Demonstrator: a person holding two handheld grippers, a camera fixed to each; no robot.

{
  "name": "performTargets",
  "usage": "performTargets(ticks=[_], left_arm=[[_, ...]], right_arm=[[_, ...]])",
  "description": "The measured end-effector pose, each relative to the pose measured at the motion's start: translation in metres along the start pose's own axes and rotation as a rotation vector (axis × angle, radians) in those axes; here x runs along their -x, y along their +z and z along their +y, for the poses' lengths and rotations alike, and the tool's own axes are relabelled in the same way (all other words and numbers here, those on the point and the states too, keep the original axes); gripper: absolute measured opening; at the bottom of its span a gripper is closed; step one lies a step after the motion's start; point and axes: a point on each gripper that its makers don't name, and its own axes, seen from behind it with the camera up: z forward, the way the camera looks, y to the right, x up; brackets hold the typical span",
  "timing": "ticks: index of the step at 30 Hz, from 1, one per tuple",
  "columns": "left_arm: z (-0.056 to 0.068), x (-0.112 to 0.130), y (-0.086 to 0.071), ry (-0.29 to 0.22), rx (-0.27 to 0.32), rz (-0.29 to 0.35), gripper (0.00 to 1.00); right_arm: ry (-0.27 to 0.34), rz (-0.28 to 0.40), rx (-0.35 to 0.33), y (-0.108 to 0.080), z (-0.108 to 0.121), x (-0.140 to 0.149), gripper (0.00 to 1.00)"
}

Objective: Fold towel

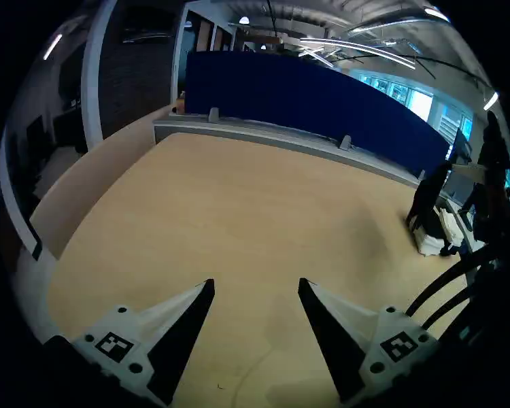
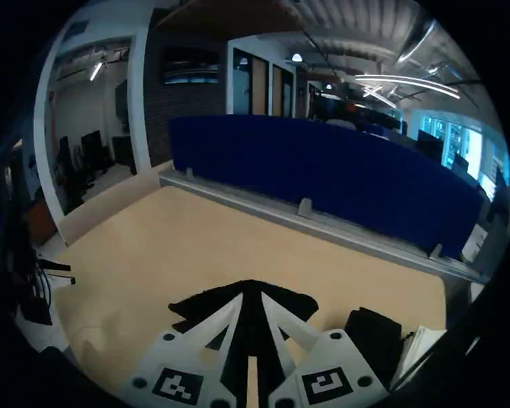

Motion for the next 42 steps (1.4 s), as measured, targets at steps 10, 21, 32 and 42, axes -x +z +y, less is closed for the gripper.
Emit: performTargets(ticks=[10,21,32,42], left_arm=[[0.001,0.0,0.002,0.007,-0.013,-0.007,0.91],[0.001,0.0,0.008,0.006,-0.027,-0.021,0.91],[0.0,0.001,0.012,-0.007,-0.037,-0.037,0.91],[-0.001,0.001,0.015,-0.001,-0.049,-0.042,0.91]], right_arm=[[0.002,-0.016,0.069,0.002,0.069,-0.01,0.04],[0.034,-0.02,0.124,0.017,0.134,-0.025,0.04],[0.057,-0.037,0.184,0.03,0.19,-0.035,0.04],[0.088,-0.045,0.218,0.042,0.222,-0.038,0.04]])
